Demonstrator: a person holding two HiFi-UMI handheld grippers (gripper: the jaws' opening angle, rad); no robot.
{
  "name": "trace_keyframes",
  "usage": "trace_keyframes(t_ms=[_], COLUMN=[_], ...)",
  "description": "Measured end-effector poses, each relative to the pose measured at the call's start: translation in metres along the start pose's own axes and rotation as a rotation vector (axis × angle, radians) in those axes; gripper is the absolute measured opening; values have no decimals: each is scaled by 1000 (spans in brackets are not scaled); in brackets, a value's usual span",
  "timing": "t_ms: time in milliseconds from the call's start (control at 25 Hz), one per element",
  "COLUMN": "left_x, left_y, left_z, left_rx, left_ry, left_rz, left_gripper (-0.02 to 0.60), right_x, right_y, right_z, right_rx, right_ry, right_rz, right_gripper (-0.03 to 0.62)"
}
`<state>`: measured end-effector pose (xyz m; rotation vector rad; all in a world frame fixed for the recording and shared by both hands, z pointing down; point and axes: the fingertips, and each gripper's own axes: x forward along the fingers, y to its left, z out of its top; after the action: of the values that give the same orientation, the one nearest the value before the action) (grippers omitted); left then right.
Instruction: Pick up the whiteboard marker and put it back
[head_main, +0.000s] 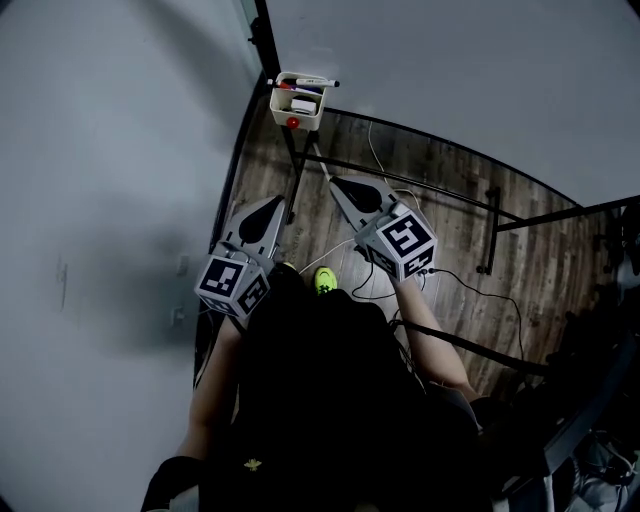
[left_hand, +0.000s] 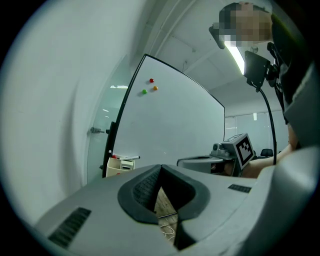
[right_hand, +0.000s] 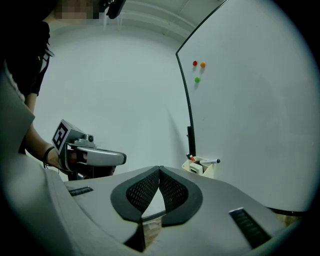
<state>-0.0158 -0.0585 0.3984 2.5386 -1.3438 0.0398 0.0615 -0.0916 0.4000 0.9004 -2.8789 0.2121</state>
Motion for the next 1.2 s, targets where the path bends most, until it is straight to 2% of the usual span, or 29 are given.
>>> trace_keyframes(t_ms=[200,640,920,1200], left_x=[13,52,72,83], left_y=[5,35,66,96], left_z=[2,3,10,7], left_rx=[9,9,-7,-34], left_ry=[1,32,45,83], left_rz=[-8,-89,-110,-120], left_gripper=[32,32,32,32], right_x=[9,44,76,106], right_y=[-13,-65,-100,-134], right_z=[3,10,7,3], right_rx=[-14,-66,-50,-54], right_ry=[-6,7,35,66], right_rz=[-6,-115,-162,-194], right_gripper=[-9,-3,40,140])
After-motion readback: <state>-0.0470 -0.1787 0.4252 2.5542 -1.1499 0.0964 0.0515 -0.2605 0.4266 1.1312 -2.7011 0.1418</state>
